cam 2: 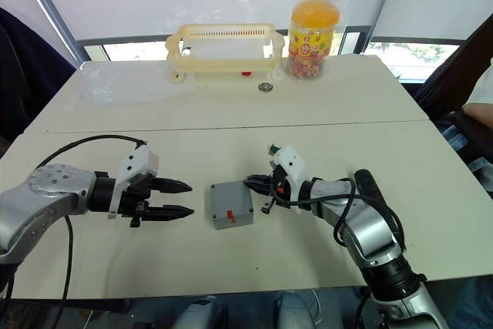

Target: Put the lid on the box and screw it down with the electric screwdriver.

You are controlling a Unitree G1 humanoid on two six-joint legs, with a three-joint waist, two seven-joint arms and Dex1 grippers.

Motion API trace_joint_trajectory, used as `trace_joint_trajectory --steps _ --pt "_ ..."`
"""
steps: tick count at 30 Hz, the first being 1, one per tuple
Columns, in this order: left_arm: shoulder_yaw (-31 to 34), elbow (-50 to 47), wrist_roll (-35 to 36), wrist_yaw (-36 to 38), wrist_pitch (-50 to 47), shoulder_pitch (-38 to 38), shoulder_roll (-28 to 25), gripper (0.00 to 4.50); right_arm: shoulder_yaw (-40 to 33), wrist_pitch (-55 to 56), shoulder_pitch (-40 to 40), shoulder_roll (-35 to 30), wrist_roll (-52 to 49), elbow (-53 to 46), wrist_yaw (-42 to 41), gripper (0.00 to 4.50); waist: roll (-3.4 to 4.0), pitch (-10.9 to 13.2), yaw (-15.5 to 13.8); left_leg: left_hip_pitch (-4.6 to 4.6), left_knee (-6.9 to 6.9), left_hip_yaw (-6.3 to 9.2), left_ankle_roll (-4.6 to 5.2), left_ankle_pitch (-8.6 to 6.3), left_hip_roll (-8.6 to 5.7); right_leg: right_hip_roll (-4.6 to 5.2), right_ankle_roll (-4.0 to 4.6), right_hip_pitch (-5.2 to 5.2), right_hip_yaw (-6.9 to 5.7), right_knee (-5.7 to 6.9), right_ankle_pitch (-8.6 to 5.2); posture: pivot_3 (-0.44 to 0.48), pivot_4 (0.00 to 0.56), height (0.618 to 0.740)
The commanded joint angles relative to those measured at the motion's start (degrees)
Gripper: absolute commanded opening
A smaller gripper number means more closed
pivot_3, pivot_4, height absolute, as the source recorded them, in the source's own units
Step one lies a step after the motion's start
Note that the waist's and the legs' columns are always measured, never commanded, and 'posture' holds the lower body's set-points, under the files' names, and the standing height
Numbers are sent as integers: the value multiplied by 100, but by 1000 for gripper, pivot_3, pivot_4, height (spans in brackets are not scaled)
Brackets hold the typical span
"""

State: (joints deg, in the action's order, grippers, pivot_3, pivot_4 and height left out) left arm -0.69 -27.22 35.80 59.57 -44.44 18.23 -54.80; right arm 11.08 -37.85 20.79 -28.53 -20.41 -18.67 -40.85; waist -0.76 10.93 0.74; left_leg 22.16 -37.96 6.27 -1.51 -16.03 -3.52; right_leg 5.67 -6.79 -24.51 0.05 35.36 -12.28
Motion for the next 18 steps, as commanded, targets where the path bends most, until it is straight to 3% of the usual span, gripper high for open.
trace_joint_trajectory --steps 1,5,6,7,11,18 --pt "73 -91 -27 -14 108 21 13 2629 -46 97 138 80 -15 -63 -8 12 0 0 0 0 0 0 0 0 0 0 0 0 0 0 0 0 150 740" --pt "81 -93 -41 -16 117 5 22 2629 -58 91 170 102 3 -55 2 12 0 0 0 0 0 0 0 0 0 0 0 0 0 0 0 0 150 740" --pt "85 -95 -41 -20 117 -1 25 2629 -88 78 181 108 -20 -67 9 670 0 0 0 0 0 0 0 0 0 0 0 0 0 0 0 0 150 740" --pt "88 -95 -45 -21 122 -9 24 2629 -123 72 191 118 -43 -85 22 954 0 0 0 0 0 0 0 0 0 0 0 0 0 0 0 0 150 740" --pt "107 -97 -38 -22 123 -27 26 2629 -282 59 201 111 -141 -227 44 2955 0 0 0 0 0 0 0 0 0 0 0 0 0 0 0 0 150 740" --pt "212 4 112 -19 60 75 103 2629 -696 -253 152 71 -562 -640 91 2955 0 0 -1 0 0 0 0 0 0 0 0 0 0 0 0 0 150 740"
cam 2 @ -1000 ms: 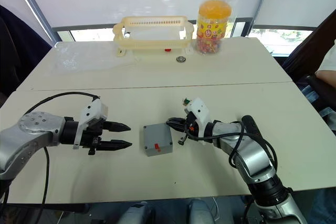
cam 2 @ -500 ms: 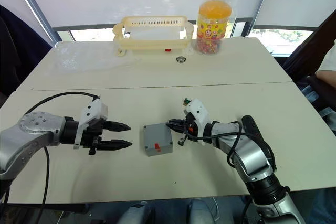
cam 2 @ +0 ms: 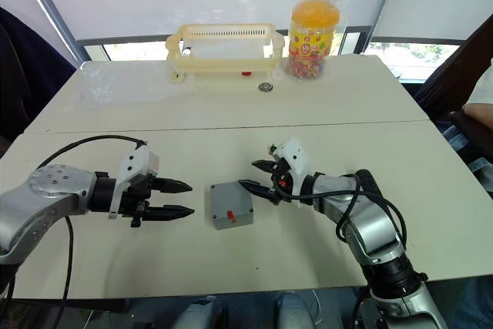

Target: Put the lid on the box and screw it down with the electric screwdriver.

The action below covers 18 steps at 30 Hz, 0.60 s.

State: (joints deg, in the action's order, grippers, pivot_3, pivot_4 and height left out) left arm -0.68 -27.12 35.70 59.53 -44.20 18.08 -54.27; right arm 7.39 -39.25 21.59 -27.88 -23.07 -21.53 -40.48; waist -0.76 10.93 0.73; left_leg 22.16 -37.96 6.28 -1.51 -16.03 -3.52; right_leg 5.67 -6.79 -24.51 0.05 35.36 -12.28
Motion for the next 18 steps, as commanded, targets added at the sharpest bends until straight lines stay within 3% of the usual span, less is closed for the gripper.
trace_joint_trajectory --steps 1,6,10,12,18 --pt "250 19 187 -32 1 139 95 2629 -466 -200 87 -7 -414 -425 80 2955 0 0 -5 0 0 0 0 0 0 0 0 0 0 0 0 0 150 740" --pt "479 46 888 -241 -464 624 467 2629 -1541 -1103 302 -356 -1270 -812 347 2955 0 0 -26 3 -3 2 0 0 -1 0 0 0 0 0 1 0 150 740" --pt "527 60 1336 -404 -741 907 781 3925 -2314 -1808 371 -820 -1841 -1080 584 4273 1 -1 0 3 -2 3 0 0 0 0 0 0 -2 0 1 0 150 740" --pt "418 76 1405 -353 -728 946 907 4442 -2729 -2253 321 -1182 -2227 -1290 615 4500 6 3 -9 3 -1 1 0 0 0 -1 0 0 -1 1 1 0 150 740" --pt "82 217 1093 -392 -534 1012 1127 4442 -3275 -3025 141 -1558 -2963 -1483 1011 4500 5 1 -14 2 -2 -6 1 0 3 -2 4 0 1 0 3 0 150 740"
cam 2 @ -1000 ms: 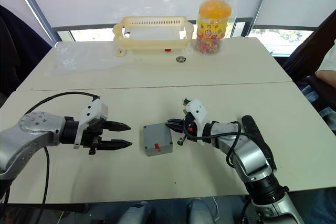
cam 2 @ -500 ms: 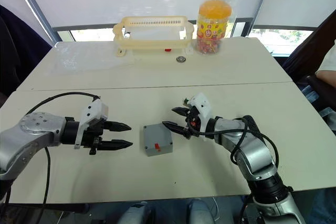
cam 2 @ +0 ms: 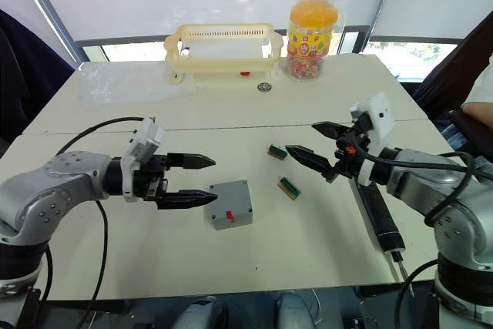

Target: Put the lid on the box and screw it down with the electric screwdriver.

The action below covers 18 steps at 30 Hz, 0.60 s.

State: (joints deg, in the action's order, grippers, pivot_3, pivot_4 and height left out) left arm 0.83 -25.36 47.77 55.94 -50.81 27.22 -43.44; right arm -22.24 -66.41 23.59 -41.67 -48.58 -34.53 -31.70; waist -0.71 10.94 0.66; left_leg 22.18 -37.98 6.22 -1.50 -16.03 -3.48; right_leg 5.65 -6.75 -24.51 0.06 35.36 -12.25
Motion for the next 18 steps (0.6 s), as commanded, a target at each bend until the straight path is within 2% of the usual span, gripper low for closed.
trace_joint_trajectory --steps 1,4,7,10,12,15,18 --pt "-133 32 -163 65 171 103 9 4442 -394 -405 -109 -254 -482 -216 191 4500 0 0 -8 1 -1 -1 0 0 0 0 0 0 0 0 0 0 150 740" --pt "-337 -6 -354 279 322 130 -71 4442 -694 -648 -321 -596 -596 -178 280 4500 0 0 -13 4 -1 -4 1 0 0 0 0 0 2 -5 0 0 150 740" --pt "-589 -102 -679 588 564 140 -333 4442 -788 -960 -870 -1642 -275 47 -19 4500 3 2 -54 9 -1 -14 1 -1 -2 2 0 0 1 -10 0 0 150 740" --pt "-676 -183 -872 912 755 159 -655 4442 -1046 -1727 -1264 -2821 -408 504 -538 4500 8 3 -89 11 -4 -35 4 -2 -1 2 20 0 4 -16 -11 0 150 740" --pt "-717 -237 -928 971 787 184 -727 4442 -1153 -1934 -1430 -3237 -422 694 -783 4500 11 0 -85 8 -4 -45 6 -3 7 0 27 0 5 -19 -9 0 150 740" --pt "-664 -262 -965 1112 929 138 -777 4442 -1010 -2555 -1810 -4355 -547 1130 -1403 4500 35 5 -99 5 -4 -56 9 -5 14 -3 28 0 7 -18 -8 0 150 740" --pt "-679 -357 -967 910 936 8 -598 4442 -920 -2609 -2331 -4698 -605 1239 -1693 4500 27 0 -115 5 -4 -65 16 -9 19 -3 28 -3 10 -21 -8 0 150 740"
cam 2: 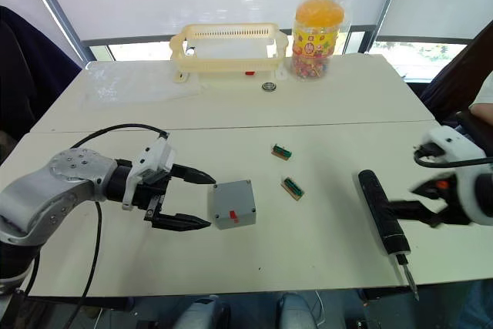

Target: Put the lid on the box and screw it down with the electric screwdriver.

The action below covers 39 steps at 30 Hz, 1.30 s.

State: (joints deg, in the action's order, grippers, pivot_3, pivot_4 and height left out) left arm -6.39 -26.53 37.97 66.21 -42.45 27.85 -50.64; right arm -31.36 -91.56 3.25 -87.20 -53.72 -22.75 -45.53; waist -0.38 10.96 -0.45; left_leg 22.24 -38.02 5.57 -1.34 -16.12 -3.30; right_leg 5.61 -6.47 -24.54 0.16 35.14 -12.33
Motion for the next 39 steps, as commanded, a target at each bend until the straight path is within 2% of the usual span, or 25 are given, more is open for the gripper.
trace_joint_trajectory --steps 1,4,9,17,26,29,33,39 --pt "40 -300 26 -184 74 -111 160 4442 -12 -94 -416 -135 -112 88 -315 4500 -10 -1 -6 0 0 -1 0 0 1 0 0 0 0 -1 0 0 150 740" --pt "64 -504 96 -357 -53 -240 239 4442 -87 -94 -686 -78 -68 91 -315 4500 -8 -1 -15 1 -1 -15 1 -1 0 0 -2 -2 11 -3 1 0 150 740" --pt "84 -759 180 -589 -220 -453 286 4442 253 -94 -779 220 -132 49 -9 4500 -9 0 -19 -2 -3 -26 2 -1 0 0 -4 -3 22 -2 2 0 150 740" --pt "112 -855 263 -820 -359 -559 320 4442 828 -94 -301 941 -174 502 810 4500 -11 0 -13 -8 -4 -40 4 -3 -1 -1 -5 -3 37 0 2 0 150 740" --pt "146 -960 377 -1073 -498 -597 365 4442 1446 -94 174 1372 -127 839 1401 4500 -11 -1 -16 -12 -4 -48 7 -4 -2 -4 -6 -3 49 1 3 0 150 740" --pt "149 -986 405 -1150 -531 -608 378 4500 1629 -94 253 1464 -74 833 1479 3669 -10 -1 -16 -13 -4 -49 7 -4 -2 -4 -10 -3 50 1 5 0 150 740" --pt "143 -984 420 -1223 -553 -607 378 4500 1777 -94 356 1602 17 894 1659 1657 -18 -5 -2 -15 -4 -50 8 -4 -1 -6 -19 -3 52 2 11 0 150 740" --pt "59 -849 353 -1214 -497 -565 389 4500 1729 -94 503 1937 23 1020 2012 1639 -70 -18 71 -36 -4 -58 9 -5 5 -13 -9 11 61 2 7 0 150 740"
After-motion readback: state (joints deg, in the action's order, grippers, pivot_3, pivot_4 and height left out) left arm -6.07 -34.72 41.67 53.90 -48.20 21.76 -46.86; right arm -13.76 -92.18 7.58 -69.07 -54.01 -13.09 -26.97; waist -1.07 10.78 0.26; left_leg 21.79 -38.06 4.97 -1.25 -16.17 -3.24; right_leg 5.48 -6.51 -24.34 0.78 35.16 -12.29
